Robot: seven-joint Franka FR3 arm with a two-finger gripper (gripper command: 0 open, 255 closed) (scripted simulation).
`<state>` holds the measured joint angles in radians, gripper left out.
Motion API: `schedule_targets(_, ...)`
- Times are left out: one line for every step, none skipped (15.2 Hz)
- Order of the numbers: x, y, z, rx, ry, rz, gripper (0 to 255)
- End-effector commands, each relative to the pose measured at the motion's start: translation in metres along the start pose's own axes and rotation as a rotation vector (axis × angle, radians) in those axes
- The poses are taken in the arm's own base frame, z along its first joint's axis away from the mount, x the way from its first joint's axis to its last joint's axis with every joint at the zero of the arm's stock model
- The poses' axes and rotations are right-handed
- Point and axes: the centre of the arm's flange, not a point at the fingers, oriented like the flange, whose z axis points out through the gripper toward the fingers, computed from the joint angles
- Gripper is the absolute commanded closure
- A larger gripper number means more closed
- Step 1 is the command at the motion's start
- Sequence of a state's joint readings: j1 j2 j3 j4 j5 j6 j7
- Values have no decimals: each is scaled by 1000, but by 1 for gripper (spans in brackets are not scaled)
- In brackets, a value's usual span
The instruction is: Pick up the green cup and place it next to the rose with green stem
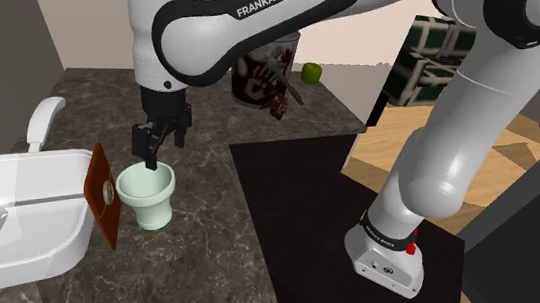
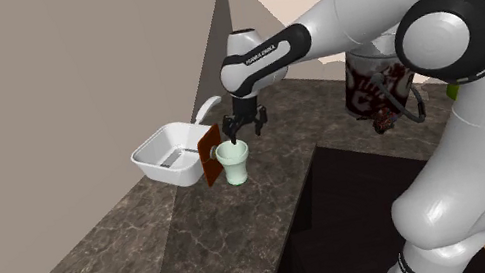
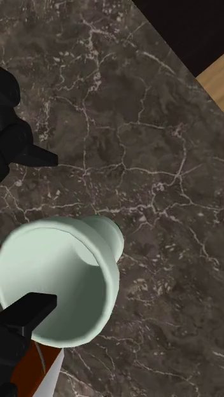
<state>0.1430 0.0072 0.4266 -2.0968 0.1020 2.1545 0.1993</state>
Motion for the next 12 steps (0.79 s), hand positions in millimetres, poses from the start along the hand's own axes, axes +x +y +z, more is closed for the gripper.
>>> schedule_targets(2, -2, 10, 1, 2, -1, 0)
schedule_targets(2, -2, 16, 1, 2, -1, 0)
schedule_targets(2, -2, 21, 1, 2, -1, 0)
schedule_targets(2, -2, 26, 1, 2, -1, 0)
schedule_targets(2, -2, 32, 1, 2, -1, 0)
schedule_targets(2, -2, 37, 1, 2, -1, 0)
schedule_targets(2, -2, 40, 1, 2, -1, 0)
schedule_targets(2, -2, 40, 1, 2, -1, 0)
schedule_targets(2, -2, 40, 1, 2, -1, 0)
schedule_targets(2, -2, 40, 1, 2, -1, 0)
schedule_targets(2, -2, 40, 1, 2, -1, 0)
schedule_targets(2, -2, 40, 1, 2, -1, 0)
